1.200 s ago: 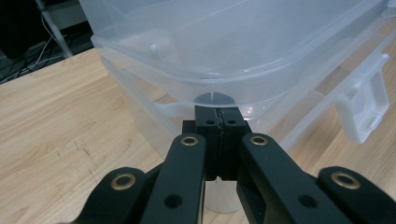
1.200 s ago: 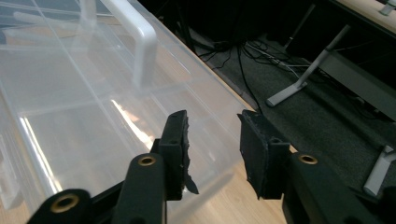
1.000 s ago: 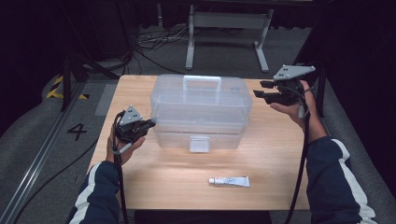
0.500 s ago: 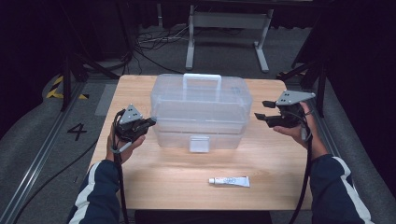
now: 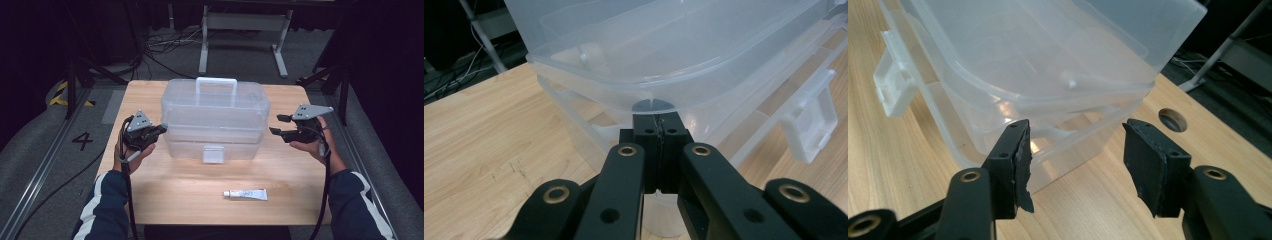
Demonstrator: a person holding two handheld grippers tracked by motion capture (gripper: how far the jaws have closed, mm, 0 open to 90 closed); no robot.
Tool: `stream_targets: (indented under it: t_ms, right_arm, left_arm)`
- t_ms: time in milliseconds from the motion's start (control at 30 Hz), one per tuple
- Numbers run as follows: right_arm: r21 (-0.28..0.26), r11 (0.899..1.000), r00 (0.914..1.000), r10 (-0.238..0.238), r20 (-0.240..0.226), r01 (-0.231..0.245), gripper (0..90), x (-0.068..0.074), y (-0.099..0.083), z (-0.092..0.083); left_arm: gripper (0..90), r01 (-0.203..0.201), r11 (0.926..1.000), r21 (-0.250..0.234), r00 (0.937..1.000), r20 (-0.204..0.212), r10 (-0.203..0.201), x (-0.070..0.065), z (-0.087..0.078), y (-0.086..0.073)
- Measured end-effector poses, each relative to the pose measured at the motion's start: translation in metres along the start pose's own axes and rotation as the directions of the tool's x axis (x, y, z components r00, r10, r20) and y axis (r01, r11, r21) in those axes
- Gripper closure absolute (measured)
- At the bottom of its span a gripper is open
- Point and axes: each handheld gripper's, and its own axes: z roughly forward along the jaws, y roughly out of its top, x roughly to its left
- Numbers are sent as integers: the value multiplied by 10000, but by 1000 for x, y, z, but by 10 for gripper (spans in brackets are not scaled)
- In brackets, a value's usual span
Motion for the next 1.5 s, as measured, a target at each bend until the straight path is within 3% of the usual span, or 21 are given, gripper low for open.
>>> stream_targets:
  t_ms: [233, 333, 500, 600, 933, 1200, 1333, 1400, 1500]
  right_arm:
    - [232, 9997, 10000, -84, -39, 85, 436, 6, -7, 15]
    - [-326, 9995, 10000, -40, -52, 38, 439, 8, -6, 17]
    - [-647, 9978, 9994, -111, 316, 132, 446, 8, -5, 15]
    - [-1088, 9932, 9972, -335, 674, 407, 460, 12, -5, 12]
    - [-1982, 9794, 9934, -161, 1132, 385, 519, 12, 1, 9]
    - [-2522, 9659, 9872, -193, 1586, 594, 569, 13, 12, 10]
    - [-2557, 9615, 9761, -462, 2123, 1011, 626, 18, 18, 15]
    - [-2776, 9574, 9753, -173, 2203, 797, 636, 16, 19, 15]
    - [-2959, 9518, 9662, -20, 2576, 808, 656, 16, 23, 17]
  left_arm:
    - [900, -15, 10000, 32, 10000, 42, 15, 0, 0, 0]
    - [900, 7, 10000, 39, 10000, 82, -7, 1, 0, 0]
    - [900, -78, 10000, -25, 10000, 36, 78, 1, 0, 0]
    - [896, -62, 9999, -154, 10000, 48, 63, 1, -3, 2]
    - [852, -270, 9996, -35, 9996, -18, 269, -4, -7, 3]
    - [817, -485, 9988, 48, 9986, 201, 484, -10, -14, 0]
    - [783, -618, 9980, 89, 9974, 377, 614, -15, -13, 0]
    - [772, -733, 9973, 28, 9959, 534, 730, -18, -15, 1]
    - [742, -779, 9970, -11, 9954, 565, 778, -21, -16, 2]
